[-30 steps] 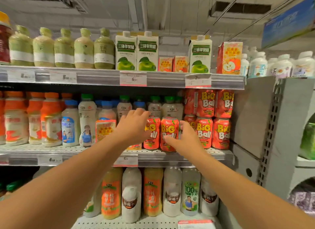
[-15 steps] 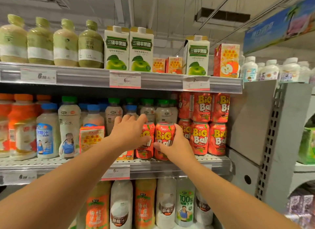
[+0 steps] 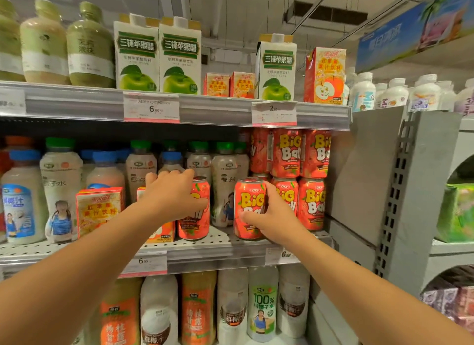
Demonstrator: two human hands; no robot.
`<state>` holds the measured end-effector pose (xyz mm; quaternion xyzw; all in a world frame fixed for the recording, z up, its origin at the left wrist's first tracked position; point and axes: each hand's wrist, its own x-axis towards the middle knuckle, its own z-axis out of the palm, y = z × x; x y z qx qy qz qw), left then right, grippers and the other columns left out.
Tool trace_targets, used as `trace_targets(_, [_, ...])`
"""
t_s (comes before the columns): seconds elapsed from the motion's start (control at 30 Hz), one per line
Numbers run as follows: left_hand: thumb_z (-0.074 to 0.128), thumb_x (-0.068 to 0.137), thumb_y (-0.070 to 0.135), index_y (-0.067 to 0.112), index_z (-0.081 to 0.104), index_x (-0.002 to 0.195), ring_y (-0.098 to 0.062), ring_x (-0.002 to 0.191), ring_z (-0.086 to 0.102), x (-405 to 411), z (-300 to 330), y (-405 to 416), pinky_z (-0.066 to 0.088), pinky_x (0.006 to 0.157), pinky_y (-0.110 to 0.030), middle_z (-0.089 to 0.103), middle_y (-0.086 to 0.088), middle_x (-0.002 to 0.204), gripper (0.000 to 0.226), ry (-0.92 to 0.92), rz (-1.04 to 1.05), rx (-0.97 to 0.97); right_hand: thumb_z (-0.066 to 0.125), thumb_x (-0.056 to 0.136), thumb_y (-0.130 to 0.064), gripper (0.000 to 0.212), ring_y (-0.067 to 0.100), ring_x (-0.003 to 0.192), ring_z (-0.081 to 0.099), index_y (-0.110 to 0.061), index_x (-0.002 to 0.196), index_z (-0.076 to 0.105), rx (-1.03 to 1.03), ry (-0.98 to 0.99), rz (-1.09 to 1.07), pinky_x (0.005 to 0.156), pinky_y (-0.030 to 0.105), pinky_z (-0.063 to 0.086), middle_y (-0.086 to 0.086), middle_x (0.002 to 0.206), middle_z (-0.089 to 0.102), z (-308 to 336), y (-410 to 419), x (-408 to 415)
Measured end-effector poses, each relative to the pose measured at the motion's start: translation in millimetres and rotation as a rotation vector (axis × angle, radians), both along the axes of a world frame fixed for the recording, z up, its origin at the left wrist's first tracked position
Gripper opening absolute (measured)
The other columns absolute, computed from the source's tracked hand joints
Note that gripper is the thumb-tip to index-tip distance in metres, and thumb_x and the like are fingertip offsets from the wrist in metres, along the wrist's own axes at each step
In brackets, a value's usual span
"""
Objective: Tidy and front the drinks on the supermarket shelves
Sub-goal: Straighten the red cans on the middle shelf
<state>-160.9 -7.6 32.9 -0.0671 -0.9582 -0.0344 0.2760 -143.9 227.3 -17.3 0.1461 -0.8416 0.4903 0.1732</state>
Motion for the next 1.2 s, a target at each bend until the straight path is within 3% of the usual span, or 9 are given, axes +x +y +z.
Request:
trace_targets(0.13, [0.05,0.073,0.075,0.028,0.049,0.121,-0.025,0.109,0.05,3,2,1,0.028,0.1,-0.05,0.061,0.002,0.108,0.067,0.023,0.017,-0.062,0.078,0.074,-0.033,0.084,-0.011,0.079,0.062,-0.035,0.141,0.027,-0.045,0.029,-0.027,0.054,0.006,0.047,-0.019,0.097,0.063,-1,-3,1])
trace_targets(0.23, [0.047,0.07,0.081,0.028,0.045,0.126,-0.029,0.116,0.048,7,5,2,0.024,0.105,-0.052,0.061,-0.001,0.115,0.077,-0.011,0.044,-0.11,0.085,0.066,-0.044,0.094,-0.002,0.088,0.063,-0.032,0.138,0.025,-0.079,0.081,-0.092,0.068,0.015,0.048,-0.015,0.107,0.061,-7,-8,1])
trace_targets(0.33, [0.052,0.07,0.079,0.03,0.04,0.13,-0.029,0.119,0.046,12,7,1,0.02,0.108,-0.052,0.062,0.001,0.115,0.078,-0.063,0.018,-0.06,0.085,0.068,-0.044,0.087,0.0,0.087,0.063,-0.028,0.134,0.03,-0.055,0.119,-0.168,0.066,0.017,0.049,-0.016,0.102,0.061,-16,-11,-5])
trace_targets(0.47, [0.066,0.069,0.068,0.035,0.041,0.128,-0.02,0.113,0.049,25,5,5,0.025,0.106,-0.046,0.059,0.008,0.115,0.072,0.07,-0.136,0.035,0.081,0.073,-0.045,0.076,-0.008,0.087,0.061,-0.034,0.13,0.032,-0.093,0.113,-0.155,0.061,0.008,0.046,-0.021,0.103,0.059,-24,-8,-12])
trace_targets(0.57, [0.083,0.065,0.047,0.038,0.037,0.129,-0.01,0.102,0.055,36,-5,9,0.05,0.083,-0.028,0.052,0.017,0.114,0.079,0.112,-0.355,0.411,0.079,0.075,-0.048,0.076,-0.029,0.092,0.047,-0.041,0.131,0.029,-0.117,0.132,-0.117,0.062,-0.001,0.041,-0.031,0.106,0.051,-30,-7,-12])
trace_targets(0.67, [0.088,0.06,0.036,0.044,0.034,0.129,0.004,0.093,0.058,37,-7,10,0.045,0.062,-0.007,0.047,0.03,0.103,0.088,0.182,-0.46,0.697,0.08,0.077,-0.044,0.073,-0.038,0.092,0.039,-0.044,0.131,0.031,-0.152,0.147,-0.078,0.064,-0.007,0.036,-0.039,0.103,0.048,-32,-5,-12])
trace_targets(0.73, [0.088,0.059,0.038,0.043,0.032,0.134,0.019,0.093,0.053,37,-2,12,0.044,0.063,-0.004,0.046,0.033,0.105,0.093,0.231,-0.497,0.77,0.08,0.078,-0.037,0.063,-0.037,0.093,0.04,-0.053,0.119,0.035,-0.19,0.134,-0.038,0.065,-0.008,0.035,-0.046,0.097,0.053,-32,-2,-11])
trace_targets(0.87, [0.089,0.059,0.039,0.038,0.035,0.137,0.004,0.101,0.058,36,11,17,0.052,0.081,-0.024,0.052,0.026,0.112,0.095,0.241,-0.555,0.892,0.08,0.078,-0.027,0.062,-0.023,0.099,0.052,-0.06,0.112,0.039,-0.21,0.159,0.03,0.07,-0.003,0.041,-0.049,0.102,0.053,-31,0,-4])
trace_targets(1.2, [0.09,0.043,0.043,0.028,0.05,0.121,-0.01,0.096,0.069,35,22,21,0.056,0.083,-0.038,0.069,0.006,0.109,0.089,0.219,-0.586,1.385,0.073,0.062,-0.044,0.077,0.002,0.087,0.065,-0.053,0.132,0.042,-0.027,0.236,0.027,0.068,0.025,0.058,-0.02,0.104,0.064,-18,11,15])
